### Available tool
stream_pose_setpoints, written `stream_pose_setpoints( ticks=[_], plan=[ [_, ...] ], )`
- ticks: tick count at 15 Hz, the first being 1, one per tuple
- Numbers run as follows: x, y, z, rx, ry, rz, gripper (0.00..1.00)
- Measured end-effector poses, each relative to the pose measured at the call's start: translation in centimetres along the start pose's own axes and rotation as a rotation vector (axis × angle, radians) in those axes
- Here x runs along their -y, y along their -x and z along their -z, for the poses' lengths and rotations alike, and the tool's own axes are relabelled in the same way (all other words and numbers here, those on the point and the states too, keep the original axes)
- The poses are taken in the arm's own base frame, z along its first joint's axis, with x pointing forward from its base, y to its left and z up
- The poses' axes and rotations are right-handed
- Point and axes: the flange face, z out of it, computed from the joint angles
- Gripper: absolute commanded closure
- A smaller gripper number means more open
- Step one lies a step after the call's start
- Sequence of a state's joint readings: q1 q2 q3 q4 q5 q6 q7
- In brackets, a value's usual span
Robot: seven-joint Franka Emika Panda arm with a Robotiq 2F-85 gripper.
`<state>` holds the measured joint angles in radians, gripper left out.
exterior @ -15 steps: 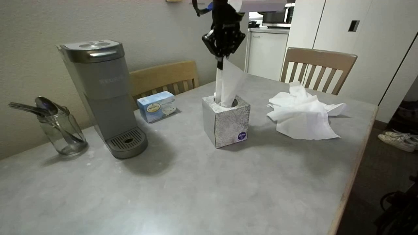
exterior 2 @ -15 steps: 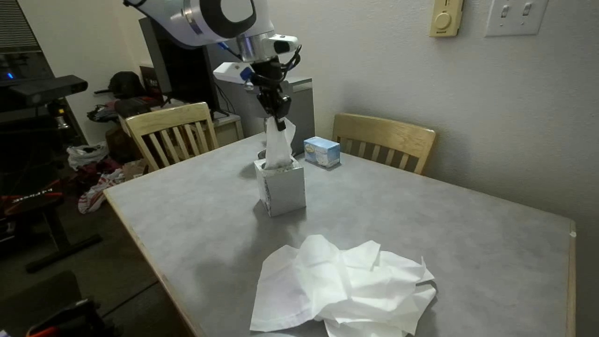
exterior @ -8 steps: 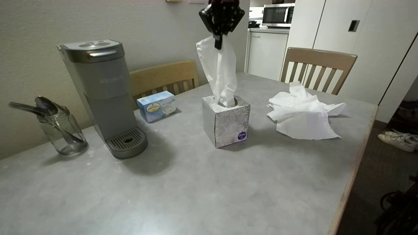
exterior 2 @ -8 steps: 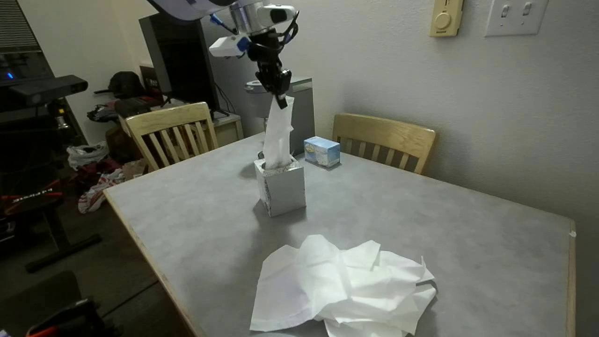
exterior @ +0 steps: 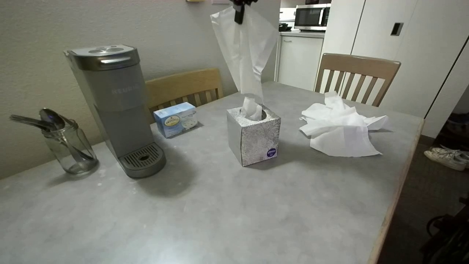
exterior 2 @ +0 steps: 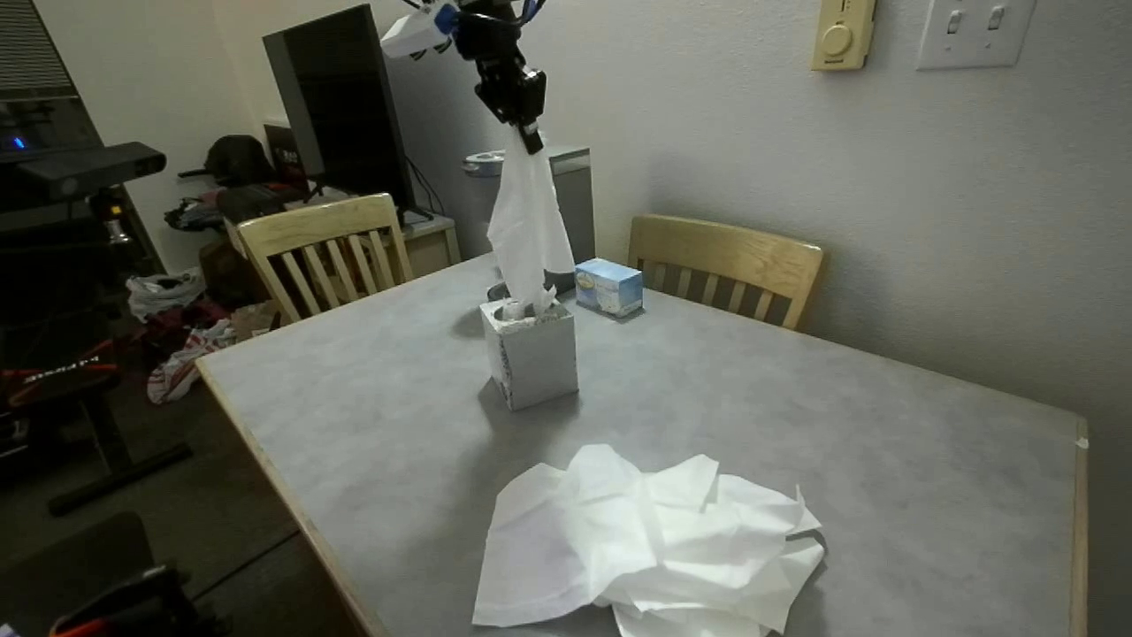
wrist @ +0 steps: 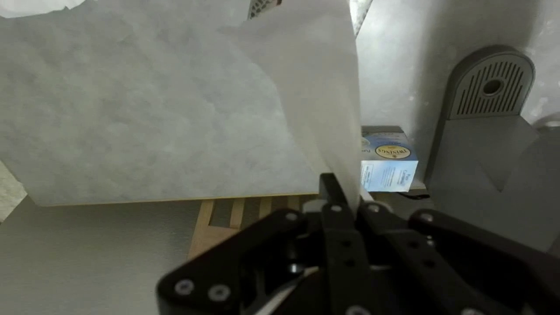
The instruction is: Pick up three tissue papers from the box and put it on the table.
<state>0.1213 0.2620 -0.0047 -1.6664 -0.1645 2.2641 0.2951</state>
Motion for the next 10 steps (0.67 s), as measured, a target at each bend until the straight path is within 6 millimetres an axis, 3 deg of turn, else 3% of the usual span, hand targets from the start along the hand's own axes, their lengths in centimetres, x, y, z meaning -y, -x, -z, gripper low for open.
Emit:
stream_pose_setpoints(
  ticks=[5,10],
  plan=[
    [-0.8,-1.2,2.8,-0.061,0.024,0.005,1.00],
    [-2.7,-2.0,4.4,-0.095,0.052,-0.008,1.00]
  ],
)
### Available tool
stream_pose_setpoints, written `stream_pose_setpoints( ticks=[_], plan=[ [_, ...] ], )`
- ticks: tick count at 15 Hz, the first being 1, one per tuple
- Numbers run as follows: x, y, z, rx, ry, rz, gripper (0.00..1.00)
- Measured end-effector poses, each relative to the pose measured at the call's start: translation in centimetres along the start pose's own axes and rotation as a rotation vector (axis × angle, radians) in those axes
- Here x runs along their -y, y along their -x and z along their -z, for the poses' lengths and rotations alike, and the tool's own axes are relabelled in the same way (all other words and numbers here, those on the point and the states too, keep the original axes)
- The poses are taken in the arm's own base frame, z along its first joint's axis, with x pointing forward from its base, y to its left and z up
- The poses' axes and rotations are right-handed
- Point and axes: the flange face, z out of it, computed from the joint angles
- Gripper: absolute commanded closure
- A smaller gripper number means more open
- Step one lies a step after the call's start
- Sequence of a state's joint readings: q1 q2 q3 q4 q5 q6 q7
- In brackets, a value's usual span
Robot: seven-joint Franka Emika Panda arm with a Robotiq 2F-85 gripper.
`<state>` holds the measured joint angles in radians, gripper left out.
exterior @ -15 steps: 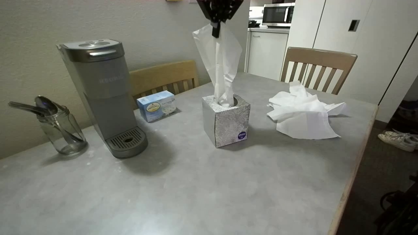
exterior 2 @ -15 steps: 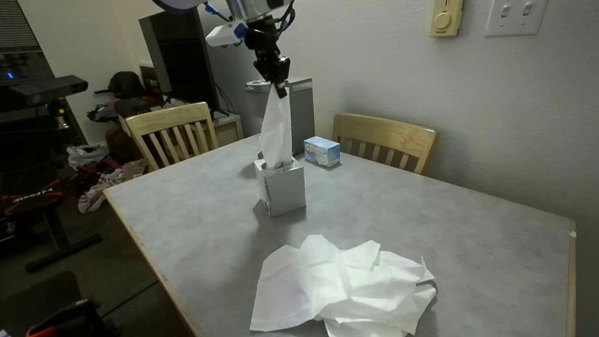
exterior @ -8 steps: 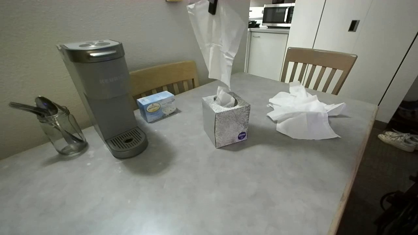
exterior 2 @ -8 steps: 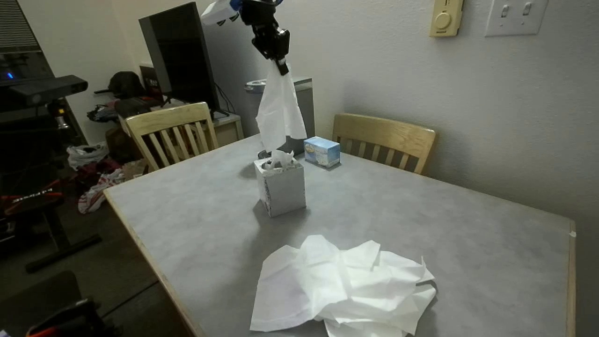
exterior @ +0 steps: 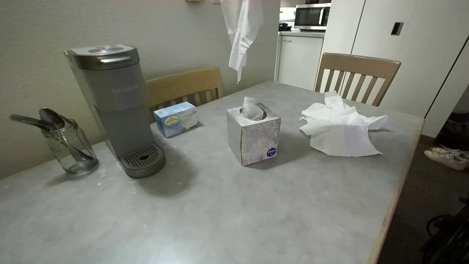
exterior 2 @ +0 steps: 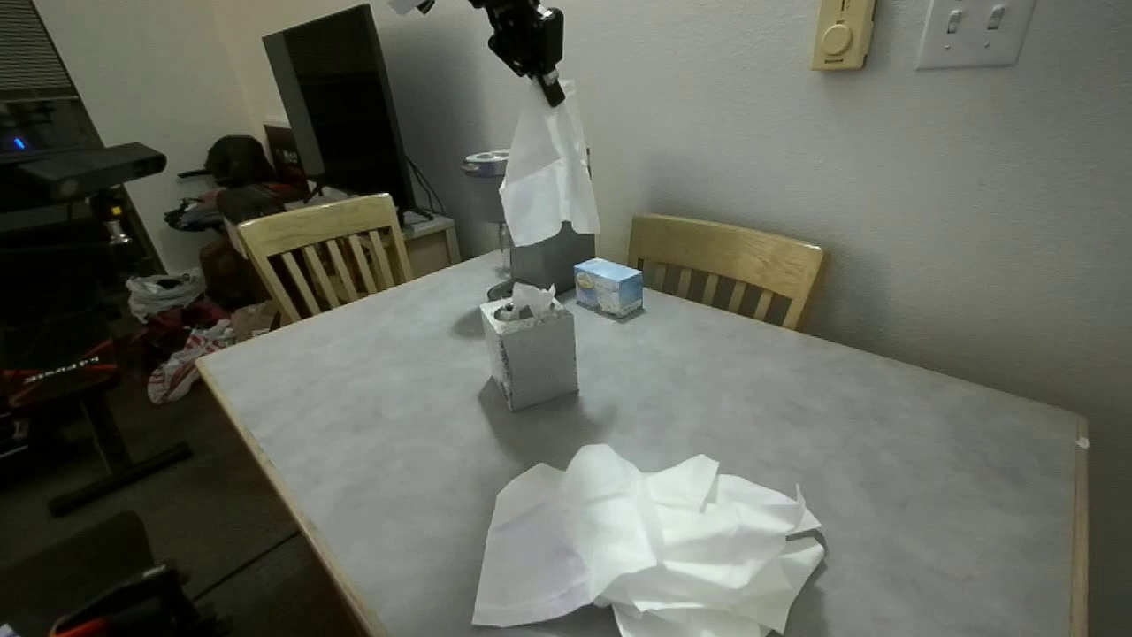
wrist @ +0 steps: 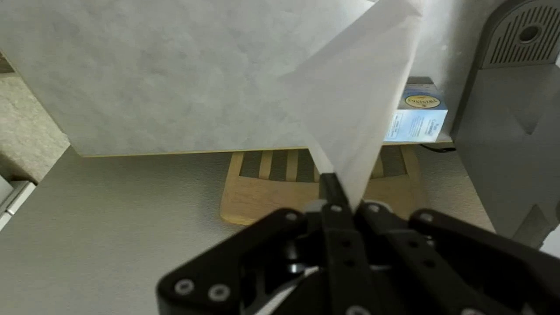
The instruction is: Pick up three tissue papers from the box and put it on the table.
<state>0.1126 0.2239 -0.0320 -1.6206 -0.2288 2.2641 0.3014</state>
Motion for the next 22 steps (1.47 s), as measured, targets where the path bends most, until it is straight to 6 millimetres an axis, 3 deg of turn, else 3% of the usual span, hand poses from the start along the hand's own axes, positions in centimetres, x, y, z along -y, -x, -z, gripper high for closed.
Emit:
stream_pose_setpoints(
  ticks=[4,9,16,22],
  plan=[
    [-3.1,-0.5,0.5,-0.010,0.021,-0.042,1.00],
    [-9.0,0.0,-0.6,0.010,0.065,-0.094,1.00],
    [-18.3,3.1,-5.4,0.060,0.114,-0.056,1.00],
    [-22.6,6.2,-9.8,0.102,0.076,-0.061,1.00]
  ],
)
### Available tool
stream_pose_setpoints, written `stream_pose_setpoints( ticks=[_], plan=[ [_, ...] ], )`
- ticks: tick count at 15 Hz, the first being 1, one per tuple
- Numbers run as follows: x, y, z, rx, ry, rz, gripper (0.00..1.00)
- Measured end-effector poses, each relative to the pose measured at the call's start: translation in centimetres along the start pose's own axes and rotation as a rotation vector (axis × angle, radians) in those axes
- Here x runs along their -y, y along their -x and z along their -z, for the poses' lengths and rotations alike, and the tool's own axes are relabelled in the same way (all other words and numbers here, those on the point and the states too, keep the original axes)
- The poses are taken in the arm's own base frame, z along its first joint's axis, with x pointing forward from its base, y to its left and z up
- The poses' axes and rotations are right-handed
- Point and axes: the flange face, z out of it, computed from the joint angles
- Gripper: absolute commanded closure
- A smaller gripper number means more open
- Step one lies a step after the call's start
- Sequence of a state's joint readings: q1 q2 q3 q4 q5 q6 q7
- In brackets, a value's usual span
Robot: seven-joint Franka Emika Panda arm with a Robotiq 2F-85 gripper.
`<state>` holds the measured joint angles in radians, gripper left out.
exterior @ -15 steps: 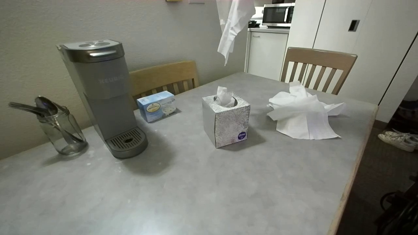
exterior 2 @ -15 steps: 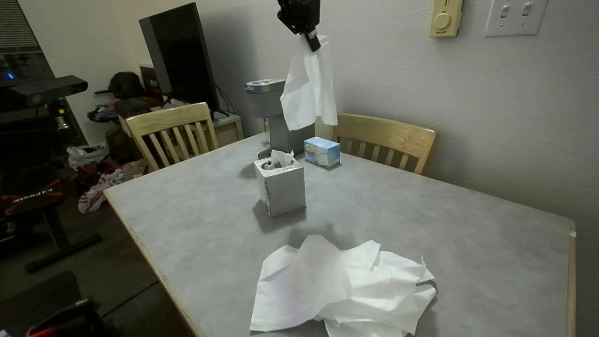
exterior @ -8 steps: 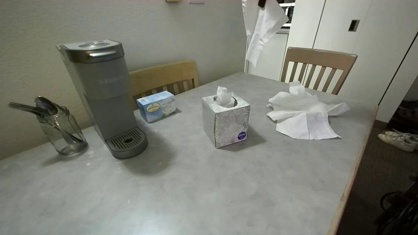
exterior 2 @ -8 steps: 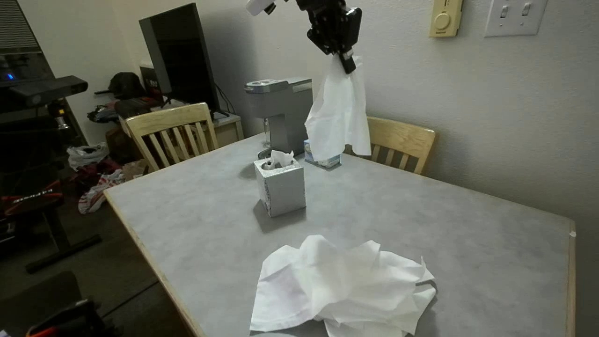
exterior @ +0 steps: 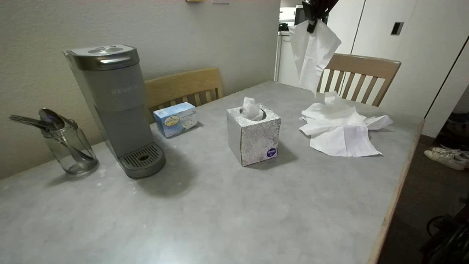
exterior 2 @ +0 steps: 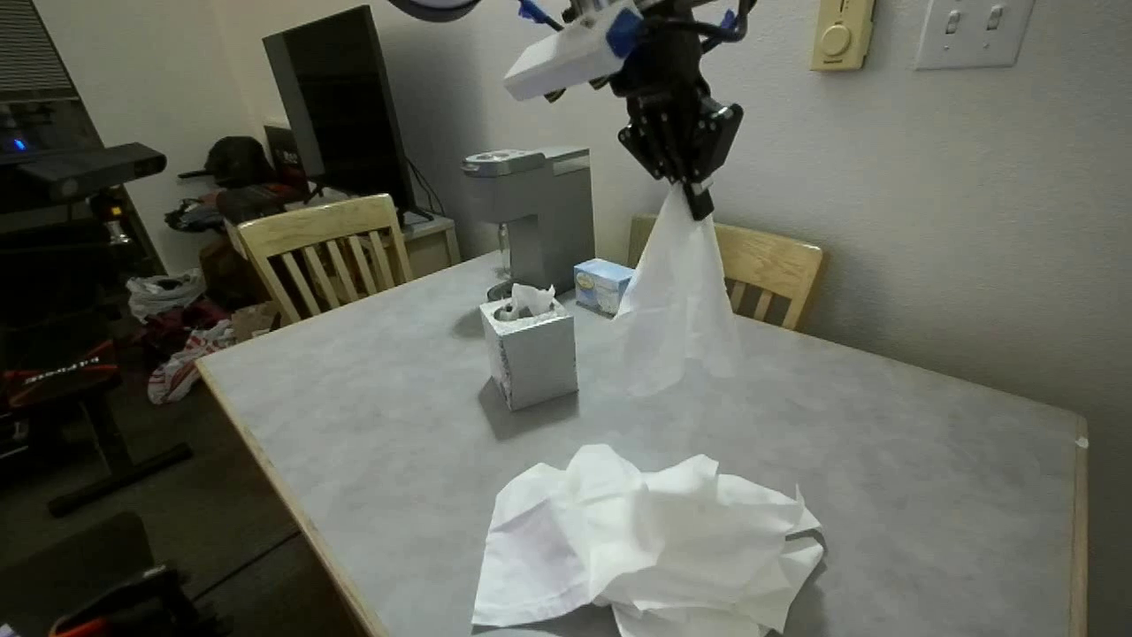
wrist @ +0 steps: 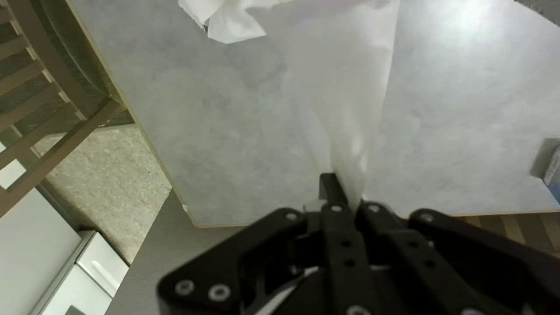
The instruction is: Pick up three tissue papers from the box and put it on the table.
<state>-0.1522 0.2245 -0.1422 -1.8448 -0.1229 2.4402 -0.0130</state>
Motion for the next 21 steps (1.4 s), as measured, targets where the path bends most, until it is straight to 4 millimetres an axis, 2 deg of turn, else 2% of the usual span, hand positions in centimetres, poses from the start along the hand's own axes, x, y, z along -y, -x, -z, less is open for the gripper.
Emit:
stream_pose_setpoints(
  ticks=[5,11,15,18,19,21],
  plan=[
    [-1.3,3.0,-5.7,0.052,-0.048,-0.039,1.00],
    [-2.9,6.2,-11.0,0.125,-0.061,-0.074,1.00],
    [-3.1,9.4,-15.3,0.214,-0.076,-0.090,1.00],
    [-3.2,11.0,-17.4,0.254,-0.086,-0.102,1.00],
    [-3.2,11.3,-17.9,0.263,-0.091,-0.106,0.78],
    [-3.3,11.7,-18.5,0.273,-0.099,-0.115,0.68]
  ],
)
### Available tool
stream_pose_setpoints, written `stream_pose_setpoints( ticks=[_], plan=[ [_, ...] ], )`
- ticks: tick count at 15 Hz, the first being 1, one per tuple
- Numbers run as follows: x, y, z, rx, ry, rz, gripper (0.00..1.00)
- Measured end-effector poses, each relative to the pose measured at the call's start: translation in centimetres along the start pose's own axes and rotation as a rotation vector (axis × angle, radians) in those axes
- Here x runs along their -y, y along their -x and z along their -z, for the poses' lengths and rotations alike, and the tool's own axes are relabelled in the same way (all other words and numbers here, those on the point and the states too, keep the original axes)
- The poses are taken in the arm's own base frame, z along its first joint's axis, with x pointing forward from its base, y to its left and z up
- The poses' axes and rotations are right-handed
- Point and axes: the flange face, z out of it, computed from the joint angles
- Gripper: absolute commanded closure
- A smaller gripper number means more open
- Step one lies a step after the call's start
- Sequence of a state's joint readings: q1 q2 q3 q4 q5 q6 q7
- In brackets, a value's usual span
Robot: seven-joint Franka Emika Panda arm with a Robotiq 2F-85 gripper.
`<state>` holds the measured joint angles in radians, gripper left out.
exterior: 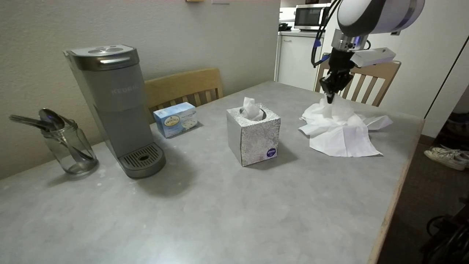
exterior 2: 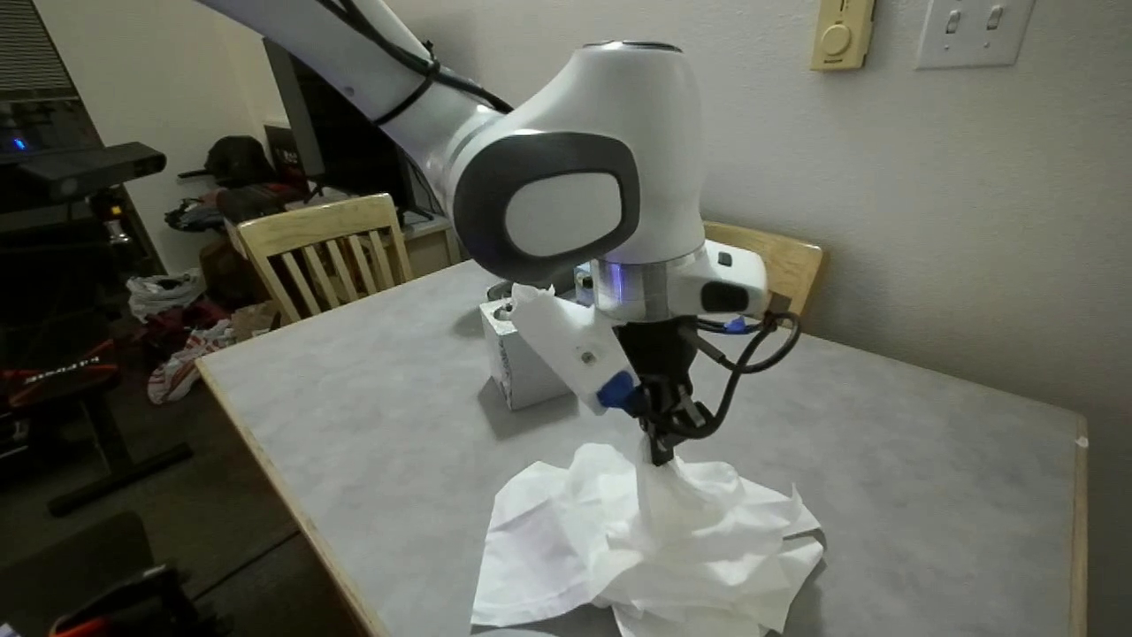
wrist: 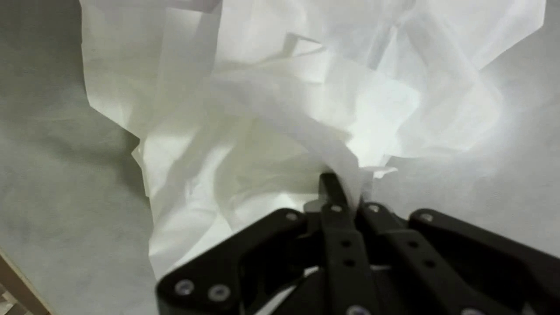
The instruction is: Pick up three tissue papers from the box and put it on the table.
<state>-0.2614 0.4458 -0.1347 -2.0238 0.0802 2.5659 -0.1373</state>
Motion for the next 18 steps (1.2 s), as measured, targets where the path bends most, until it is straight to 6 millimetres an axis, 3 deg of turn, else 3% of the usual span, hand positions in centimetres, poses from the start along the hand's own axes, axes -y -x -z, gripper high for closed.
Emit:
stream_pose_setpoints(
  ticks=[4,6,9,14,18],
  plan=[
    [-0.1,-0.3,0.6,-0.022,0.002,0.000,0.39],
    [0.4,-1.0,2.4,-0.066,0.012,0.017,0.25],
    [2.3,-2.0,7.2,-0.142,0.035,0.046,0.04],
    [8.4,-2.5,15.5,-0.277,0.041,0.094,0.00],
    [14.6,-2.0,18.7,-0.322,-0.006,0.130,0.00]
  ],
)
